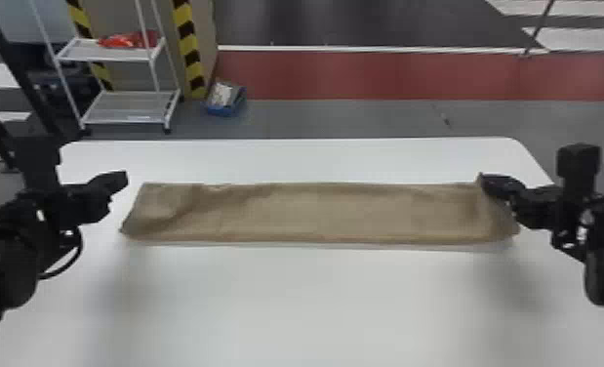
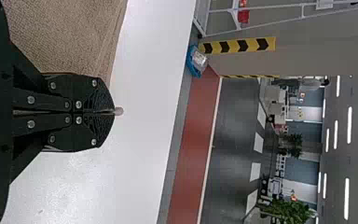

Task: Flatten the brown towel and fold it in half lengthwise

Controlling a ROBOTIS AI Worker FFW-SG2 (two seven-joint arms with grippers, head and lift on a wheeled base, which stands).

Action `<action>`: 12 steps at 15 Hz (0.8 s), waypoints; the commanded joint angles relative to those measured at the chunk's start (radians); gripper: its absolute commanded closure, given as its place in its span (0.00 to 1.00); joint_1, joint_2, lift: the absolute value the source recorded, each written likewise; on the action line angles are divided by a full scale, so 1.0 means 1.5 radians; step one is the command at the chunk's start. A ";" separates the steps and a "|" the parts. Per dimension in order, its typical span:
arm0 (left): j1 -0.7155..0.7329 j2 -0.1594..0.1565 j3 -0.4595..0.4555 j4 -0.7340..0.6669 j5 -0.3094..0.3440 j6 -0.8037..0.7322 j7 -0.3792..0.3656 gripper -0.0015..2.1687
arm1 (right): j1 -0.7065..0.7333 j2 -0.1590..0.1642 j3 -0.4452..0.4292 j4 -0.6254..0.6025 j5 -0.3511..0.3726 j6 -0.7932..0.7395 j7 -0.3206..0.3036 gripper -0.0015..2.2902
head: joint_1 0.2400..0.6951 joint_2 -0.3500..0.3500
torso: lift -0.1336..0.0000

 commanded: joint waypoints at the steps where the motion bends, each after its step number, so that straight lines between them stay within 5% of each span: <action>1: -0.013 0.001 -0.009 0.028 0.002 -0.002 -0.008 0.46 | -0.005 0.000 0.011 0.024 0.008 -0.043 -0.025 0.35 | 1.00 0.48 | 0.04; 2: -0.017 0.002 -0.018 0.039 -0.002 -0.004 -0.011 0.43 | -0.005 0.001 0.016 0.030 0.010 -0.049 -0.041 0.04 | 1.00 0.47 | 0.04; 3: -0.020 0.002 -0.027 0.047 -0.003 -0.013 -0.014 0.43 | -0.004 0.002 0.016 0.035 0.010 -0.066 -0.047 0.00 | 1.00 0.47 | 0.04; 12: -0.038 -0.002 -0.121 0.099 -0.016 -0.090 -0.064 0.43 | 0.013 0.002 0.005 0.027 0.000 -0.064 -0.042 0.02 | 1.00 0.39 | 0.04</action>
